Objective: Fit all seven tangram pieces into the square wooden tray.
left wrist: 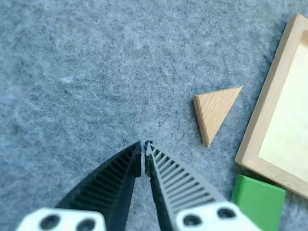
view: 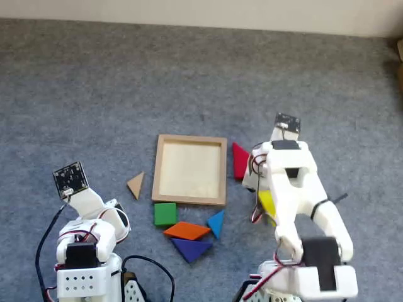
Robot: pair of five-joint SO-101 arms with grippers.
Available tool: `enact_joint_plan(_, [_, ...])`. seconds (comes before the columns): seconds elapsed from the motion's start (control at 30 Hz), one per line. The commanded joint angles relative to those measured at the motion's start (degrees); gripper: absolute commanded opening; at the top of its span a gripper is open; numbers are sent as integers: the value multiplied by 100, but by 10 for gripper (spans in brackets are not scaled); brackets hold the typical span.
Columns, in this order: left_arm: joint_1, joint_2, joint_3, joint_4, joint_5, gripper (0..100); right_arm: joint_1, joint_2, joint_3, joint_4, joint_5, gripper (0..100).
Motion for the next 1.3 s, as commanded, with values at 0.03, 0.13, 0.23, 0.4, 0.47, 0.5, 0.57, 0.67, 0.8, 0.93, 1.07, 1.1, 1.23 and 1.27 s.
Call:
enact_joint_plan(0.03, [119, 40, 127, 26, -35, 43, 48, -743, 145, 48, 378, 249])
enact_joint_plan(0.13, [119, 40, 127, 26, -35, 43, 40, -954, 136, 66, 378, 249])
enact_joint_plan(0.23, [119, 40, 127, 26, -35, 43, -119, -1138, 136, 66, 378, 249])
enact_joint_plan(0.4, [119, 40, 127, 26, -35, 43, -725, -1385, 136, 66, 369, 249])
enact_joint_plan(0.47, [119, 40, 127, 26, -35, 43, -963, -1411, 136, 75, 369, 249])
enact_joint_plan(0.5, [119, 40, 127, 26, -35, 43, -1086, -1385, 136, 75, 369, 249])
enact_joint_plan(0.57, [119, 40, 127, 26, -35, 43, -1341, -1376, 127, 31, 369, 249])
enact_joint_plan(0.67, [119, 40, 127, 26, -35, 43, -1736, -1376, 48, 22, 369, 249])
enact_joint_plan(0.8, [119, 40, 127, 26, -35, 43, -2035, -1367, -338, 57, 360, 249])
enact_joint_plan(0.93, [119, 40, 127, 26, -35, 43, -2308, -1358, -743, 66, 360, 249])
enact_joint_plan(1.07, [119, 40, 127, 26, -35, 43, -2589, -1358, -963, 66, 360, 249])
enact_joint_plan(1.1, [119, 40, 127, 26, -35, 43, -2642, -1358, -1015, 66, 360, 249])
enact_joint_plan(1.23, [119, 40, 127, 26, -35, 43, -2800, -1349, -1209, 31, 360, 249])
enact_joint_plan(1.27, [119, 40, 127, 26, -35, 43, -2826, -1349, -1253, 31, 360, 249])
